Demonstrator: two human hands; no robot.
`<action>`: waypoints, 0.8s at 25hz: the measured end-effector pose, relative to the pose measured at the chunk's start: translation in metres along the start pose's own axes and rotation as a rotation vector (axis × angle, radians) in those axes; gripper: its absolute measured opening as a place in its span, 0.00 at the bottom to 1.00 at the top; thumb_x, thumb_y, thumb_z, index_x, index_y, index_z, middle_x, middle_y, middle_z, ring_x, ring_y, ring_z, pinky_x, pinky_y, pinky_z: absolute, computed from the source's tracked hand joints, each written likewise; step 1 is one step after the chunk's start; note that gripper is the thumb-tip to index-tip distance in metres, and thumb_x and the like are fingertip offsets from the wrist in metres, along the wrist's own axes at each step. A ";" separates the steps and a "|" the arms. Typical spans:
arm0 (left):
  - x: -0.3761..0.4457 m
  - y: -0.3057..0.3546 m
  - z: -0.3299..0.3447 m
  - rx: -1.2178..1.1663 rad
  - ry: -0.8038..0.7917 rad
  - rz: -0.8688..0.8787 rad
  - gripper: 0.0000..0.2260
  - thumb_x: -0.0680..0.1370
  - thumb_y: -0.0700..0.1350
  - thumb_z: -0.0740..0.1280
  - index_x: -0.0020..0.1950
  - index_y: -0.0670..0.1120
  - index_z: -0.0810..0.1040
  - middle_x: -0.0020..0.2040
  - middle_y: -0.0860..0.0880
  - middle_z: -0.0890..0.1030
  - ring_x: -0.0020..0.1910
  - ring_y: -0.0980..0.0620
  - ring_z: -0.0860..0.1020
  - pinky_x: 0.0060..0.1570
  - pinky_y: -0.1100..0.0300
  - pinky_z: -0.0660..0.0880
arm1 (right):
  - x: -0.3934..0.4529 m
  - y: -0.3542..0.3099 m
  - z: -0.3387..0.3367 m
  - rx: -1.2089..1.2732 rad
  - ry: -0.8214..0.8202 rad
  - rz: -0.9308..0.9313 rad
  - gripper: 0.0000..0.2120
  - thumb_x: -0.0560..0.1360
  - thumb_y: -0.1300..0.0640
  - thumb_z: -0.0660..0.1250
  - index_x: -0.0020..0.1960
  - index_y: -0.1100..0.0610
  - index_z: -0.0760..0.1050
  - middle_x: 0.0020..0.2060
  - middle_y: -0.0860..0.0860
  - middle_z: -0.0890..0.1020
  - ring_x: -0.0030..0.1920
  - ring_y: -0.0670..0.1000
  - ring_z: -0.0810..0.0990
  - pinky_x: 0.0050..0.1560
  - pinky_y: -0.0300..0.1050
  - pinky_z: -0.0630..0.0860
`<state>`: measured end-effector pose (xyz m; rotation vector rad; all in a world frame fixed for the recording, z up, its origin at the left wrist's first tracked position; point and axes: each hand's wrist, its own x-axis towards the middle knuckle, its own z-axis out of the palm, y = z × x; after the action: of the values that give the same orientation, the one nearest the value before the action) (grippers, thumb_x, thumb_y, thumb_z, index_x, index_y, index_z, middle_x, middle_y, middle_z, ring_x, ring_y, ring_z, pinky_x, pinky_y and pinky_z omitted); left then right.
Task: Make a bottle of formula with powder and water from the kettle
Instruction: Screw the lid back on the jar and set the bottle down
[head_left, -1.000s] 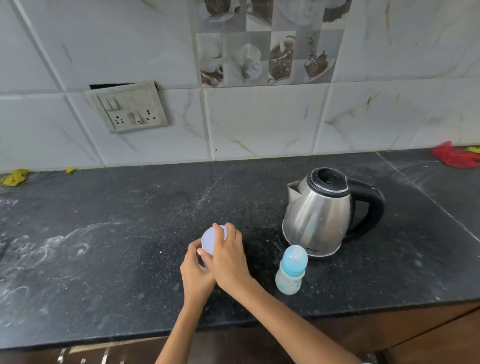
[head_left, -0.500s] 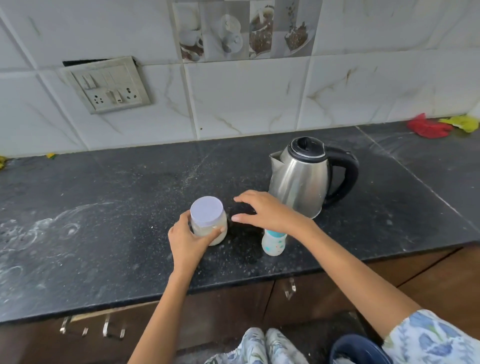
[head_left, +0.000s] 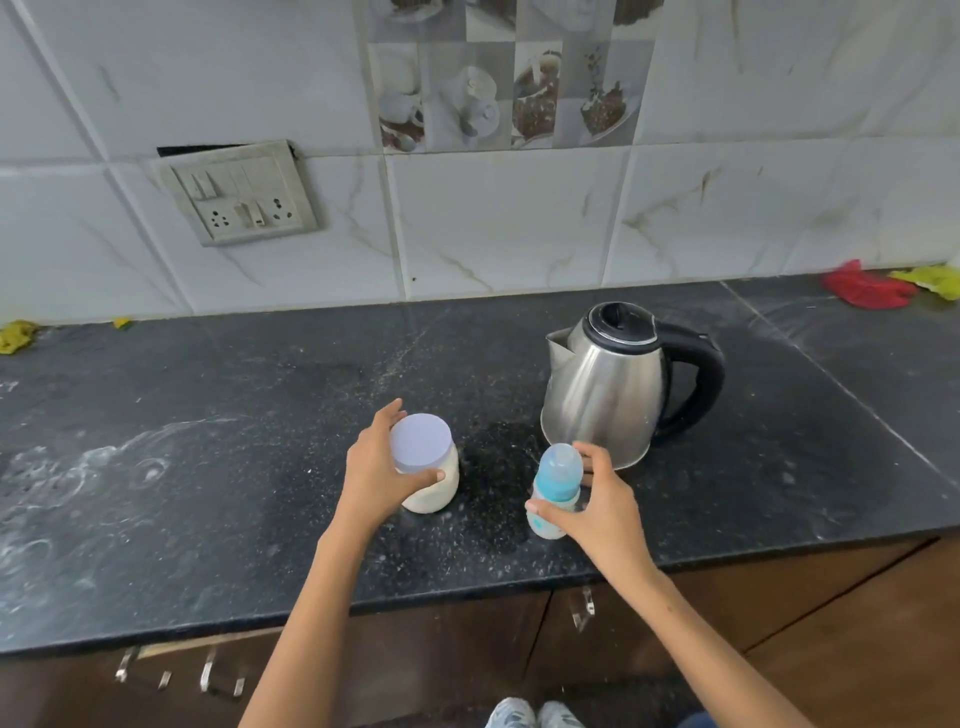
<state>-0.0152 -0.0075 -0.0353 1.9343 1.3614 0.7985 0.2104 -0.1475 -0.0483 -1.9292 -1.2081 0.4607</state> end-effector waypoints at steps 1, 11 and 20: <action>0.002 0.000 0.000 0.036 -0.009 0.002 0.45 0.63 0.50 0.80 0.74 0.49 0.60 0.69 0.49 0.71 0.68 0.45 0.68 0.66 0.45 0.66 | 0.000 0.001 0.006 -0.025 0.053 0.001 0.37 0.59 0.43 0.81 0.62 0.52 0.70 0.53 0.47 0.80 0.53 0.48 0.79 0.51 0.46 0.80; 0.018 0.021 -0.007 0.197 0.270 0.109 0.37 0.62 0.53 0.80 0.66 0.42 0.73 0.60 0.44 0.79 0.59 0.41 0.75 0.60 0.46 0.70 | 0.065 -0.026 0.040 0.103 0.025 -0.050 0.33 0.62 0.52 0.82 0.61 0.54 0.70 0.56 0.51 0.80 0.56 0.50 0.78 0.56 0.49 0.78; 0.021 0.009 0.003 0.236 0.310 0.063 0.34 0.60 0.55 0.80 0.62 0.42 0.77 0.57 0.44 0.81 0.55 0.41 0.78 0.58 0.49 0.70 | 0.096 -0.018 0.056 0.094 -0.188 -0.040 0.33 0.66 0.57 0.79 0.64 0.53 0.64 0.64 0.51 0.76 0.63 0.49 0.74 0.64 0.47 0.74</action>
<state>-0.0021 0.0094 -0.0280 2.1068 1.6466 1.0424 0.2090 -0.0355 -0.0584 -1.8096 -1.3180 0.6783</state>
